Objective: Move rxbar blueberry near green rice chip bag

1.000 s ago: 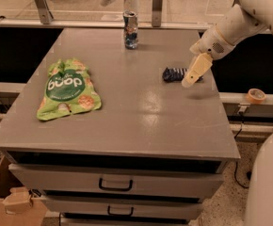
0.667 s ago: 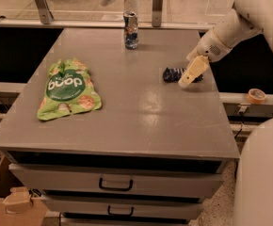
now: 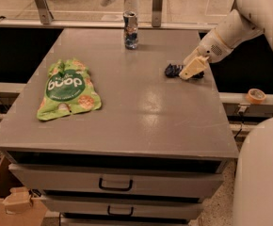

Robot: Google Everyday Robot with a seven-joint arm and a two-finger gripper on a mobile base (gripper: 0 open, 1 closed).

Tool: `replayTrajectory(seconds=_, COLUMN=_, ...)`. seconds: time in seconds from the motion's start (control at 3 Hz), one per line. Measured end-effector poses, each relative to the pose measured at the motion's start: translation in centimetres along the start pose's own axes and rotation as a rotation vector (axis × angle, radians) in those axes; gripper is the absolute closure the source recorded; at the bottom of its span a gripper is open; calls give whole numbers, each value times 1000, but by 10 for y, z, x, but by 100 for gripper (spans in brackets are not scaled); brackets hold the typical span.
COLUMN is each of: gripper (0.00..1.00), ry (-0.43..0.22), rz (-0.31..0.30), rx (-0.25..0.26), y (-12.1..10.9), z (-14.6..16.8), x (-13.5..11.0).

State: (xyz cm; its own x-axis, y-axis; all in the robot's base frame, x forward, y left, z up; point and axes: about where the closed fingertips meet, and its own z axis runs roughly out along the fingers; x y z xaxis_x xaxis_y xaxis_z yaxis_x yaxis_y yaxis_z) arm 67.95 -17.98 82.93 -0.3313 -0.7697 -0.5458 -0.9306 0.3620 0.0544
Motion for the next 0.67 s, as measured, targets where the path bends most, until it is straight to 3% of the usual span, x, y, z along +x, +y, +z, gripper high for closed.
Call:
replayTrajectory(seconds=0.33, gripper=87, ry=0, rz=0, rx=0, y=0, z=-4, x=-2)
replayTrajectory(seconds=0.67, gripper=100, ry=0, rz=0, rx=0, y=0, z=-5, x=-3)
